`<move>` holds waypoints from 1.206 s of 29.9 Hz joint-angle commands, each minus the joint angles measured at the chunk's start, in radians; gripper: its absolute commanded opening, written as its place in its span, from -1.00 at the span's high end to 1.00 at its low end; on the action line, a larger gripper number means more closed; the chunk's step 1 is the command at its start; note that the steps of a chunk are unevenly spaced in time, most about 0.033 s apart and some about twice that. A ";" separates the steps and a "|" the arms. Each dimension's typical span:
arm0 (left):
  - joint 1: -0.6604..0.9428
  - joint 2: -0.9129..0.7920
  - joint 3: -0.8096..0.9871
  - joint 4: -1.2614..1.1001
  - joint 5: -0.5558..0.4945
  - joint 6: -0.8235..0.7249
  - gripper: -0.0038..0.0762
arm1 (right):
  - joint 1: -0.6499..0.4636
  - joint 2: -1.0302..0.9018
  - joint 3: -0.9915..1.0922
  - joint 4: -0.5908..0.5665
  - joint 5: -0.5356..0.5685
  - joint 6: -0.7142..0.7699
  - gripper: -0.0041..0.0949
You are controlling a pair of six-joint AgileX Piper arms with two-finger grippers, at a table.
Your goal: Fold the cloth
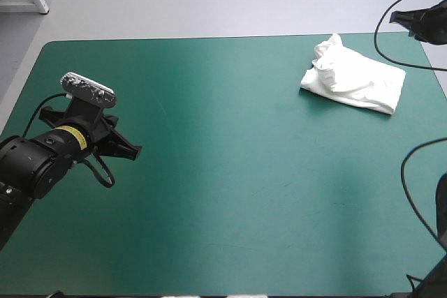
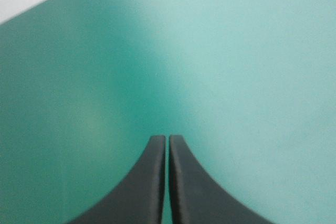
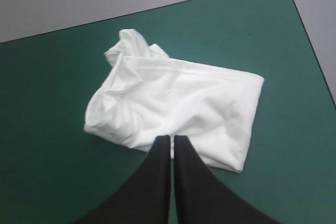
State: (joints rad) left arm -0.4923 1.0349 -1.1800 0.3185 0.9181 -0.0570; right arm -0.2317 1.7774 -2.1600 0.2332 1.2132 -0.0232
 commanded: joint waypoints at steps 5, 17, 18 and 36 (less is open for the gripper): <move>-0.001 -0.016 -0.026 0.018 -0.250 -0.004 0.86 | 0.135 -0.394 0.357 -0.049 -0.121 -0.152 0.95; -0.001 -0.120 0.188 0.009 -0.422 -0.015 0.86 | 0.220 -0.989 1.304 0.112 -0.723 -0.359 0.95; -0.001 -0.134 0.221 0.004 -0.443 -0.015 0.85 | 0.220 -1.019 1.347 0.109 -0.734 -0.367 0.95; -0.001 -0.414 0.812 -0.009 -0.638 -0.168 0.86 | 0.220 -1.429 1.841 0.254 -0.883 -0.526 0.95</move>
State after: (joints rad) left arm -0.4923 0.6491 -0.3578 0.2983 0.3544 -0.2007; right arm -0.0143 0.3818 -0.2957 0.4603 0.4155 -0.5098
